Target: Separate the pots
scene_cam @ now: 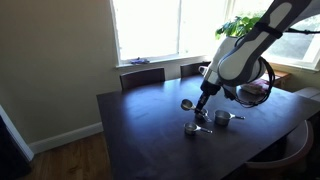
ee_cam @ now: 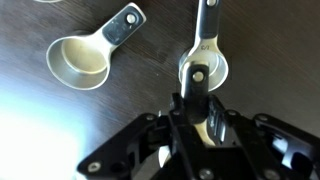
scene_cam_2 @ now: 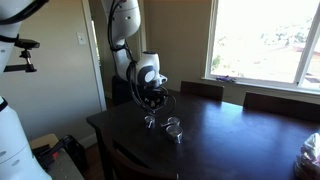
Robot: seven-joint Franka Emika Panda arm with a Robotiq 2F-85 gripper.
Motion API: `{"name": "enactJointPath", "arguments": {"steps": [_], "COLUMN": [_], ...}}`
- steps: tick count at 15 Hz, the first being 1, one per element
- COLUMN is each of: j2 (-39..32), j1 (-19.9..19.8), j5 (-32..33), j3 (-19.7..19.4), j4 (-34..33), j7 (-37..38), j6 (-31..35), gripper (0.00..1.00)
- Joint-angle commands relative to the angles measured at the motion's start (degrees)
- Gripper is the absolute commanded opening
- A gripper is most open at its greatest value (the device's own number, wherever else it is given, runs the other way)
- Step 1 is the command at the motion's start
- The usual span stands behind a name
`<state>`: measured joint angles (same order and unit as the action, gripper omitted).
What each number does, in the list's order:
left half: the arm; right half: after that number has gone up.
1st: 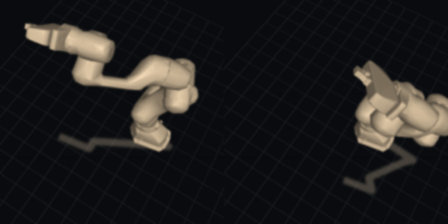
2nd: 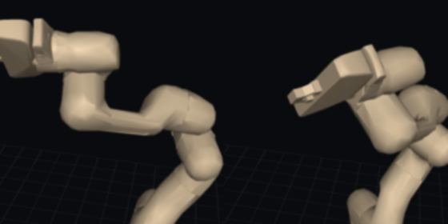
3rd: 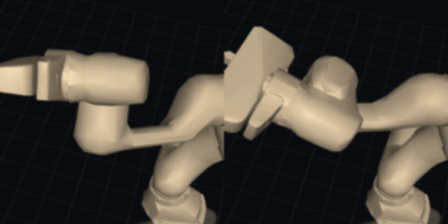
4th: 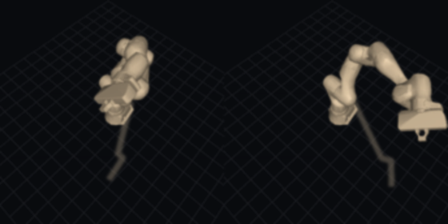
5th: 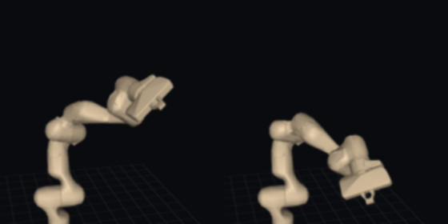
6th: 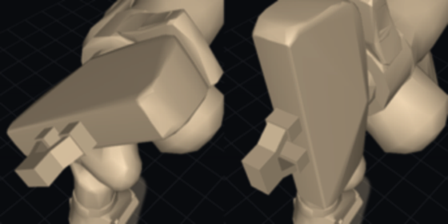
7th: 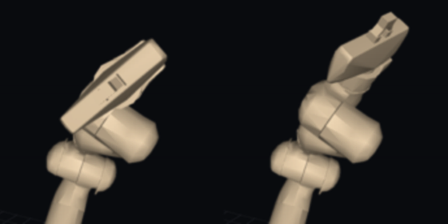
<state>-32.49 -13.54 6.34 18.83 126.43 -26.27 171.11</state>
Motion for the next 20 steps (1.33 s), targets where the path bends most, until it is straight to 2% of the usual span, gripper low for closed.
{"name": "enactJointPath", "arguments": {"steps": [1,8,14,15,16,20], "j2": [-4.42,-11.92,-13.5,-13.19,-12.85,-10.12], "j1": [1.57,2.59,2.64,2.74,3.05,2.61], "j5": [-2.18,-3.83,-3.51,-3.3,-3.06,-2.74], "j3": [-2.01,-4.19,-4.72,-4.82,-5.13,-4.51], "j4": [-5.77,-14.15,-14.96,-14.4,-13.91,-10.65], "j7": [3.59,6.91,6.66,6.55,6.67,5.91], "j6": [-3.53,-8.22,-9.09,-8.83,-8.4,-7.05], "gripper": [0.12,0.12,0.13,0.53,0.54,0.78]}}
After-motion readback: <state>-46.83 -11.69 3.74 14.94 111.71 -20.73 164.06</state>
